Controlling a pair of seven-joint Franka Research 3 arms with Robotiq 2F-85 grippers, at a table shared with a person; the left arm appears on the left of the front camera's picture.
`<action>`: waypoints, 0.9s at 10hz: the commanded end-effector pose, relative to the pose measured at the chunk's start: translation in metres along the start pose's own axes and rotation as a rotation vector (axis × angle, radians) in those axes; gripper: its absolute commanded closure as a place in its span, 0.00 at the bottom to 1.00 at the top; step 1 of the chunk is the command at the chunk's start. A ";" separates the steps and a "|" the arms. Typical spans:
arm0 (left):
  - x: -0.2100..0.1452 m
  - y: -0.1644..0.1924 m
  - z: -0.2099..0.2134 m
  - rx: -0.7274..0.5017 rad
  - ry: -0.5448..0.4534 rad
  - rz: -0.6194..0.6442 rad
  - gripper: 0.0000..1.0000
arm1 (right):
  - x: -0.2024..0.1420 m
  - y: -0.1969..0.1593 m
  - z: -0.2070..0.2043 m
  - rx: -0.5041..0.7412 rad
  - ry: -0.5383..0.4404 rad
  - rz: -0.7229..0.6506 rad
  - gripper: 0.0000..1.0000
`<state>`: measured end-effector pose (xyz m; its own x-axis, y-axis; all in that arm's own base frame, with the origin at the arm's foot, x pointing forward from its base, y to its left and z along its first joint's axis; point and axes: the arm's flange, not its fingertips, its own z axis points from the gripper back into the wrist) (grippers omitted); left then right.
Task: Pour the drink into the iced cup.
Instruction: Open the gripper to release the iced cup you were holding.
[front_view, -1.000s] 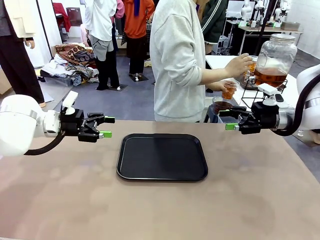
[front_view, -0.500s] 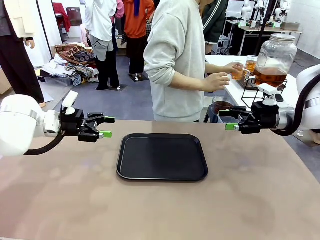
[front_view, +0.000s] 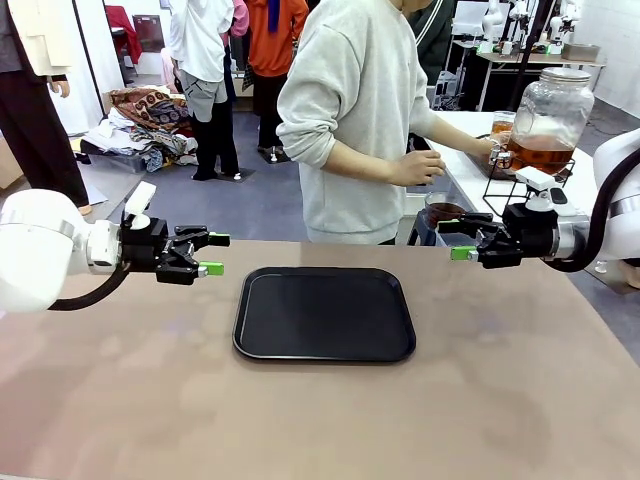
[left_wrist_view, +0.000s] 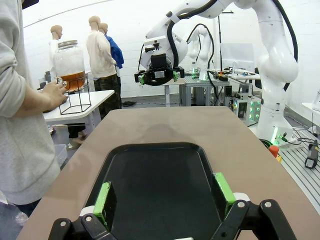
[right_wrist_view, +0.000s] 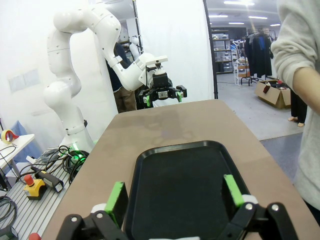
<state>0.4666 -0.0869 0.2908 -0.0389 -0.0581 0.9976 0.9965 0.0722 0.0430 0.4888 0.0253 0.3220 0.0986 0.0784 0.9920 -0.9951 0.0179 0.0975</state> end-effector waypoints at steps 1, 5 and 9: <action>0.002 -0.001 0.000 -0.003 -0.005 -0.002 0.00 | 0.003 -0.001 -0.001 0.002 0.003 0.005 0.00; 0.002 -0.001 0.000 -0.003 -0.005 -0.002 0.00 | 0.003 -0.001 -0.001 0.002 0.003 0.005 0.00; 0.002 -0.001 0.000 -0.003 -0.005 -0.002 0.00 | 0.003 -0.001 -0.001 0.002 0.003 0.005 0.00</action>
<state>0.4666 -0.0869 0.2908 -0.0389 -0.0581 0.9976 0.9965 0.0722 0.0430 0.4888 0.0253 0.3220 0.0986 0.0784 0.9920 -0.9951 0.0179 0.0975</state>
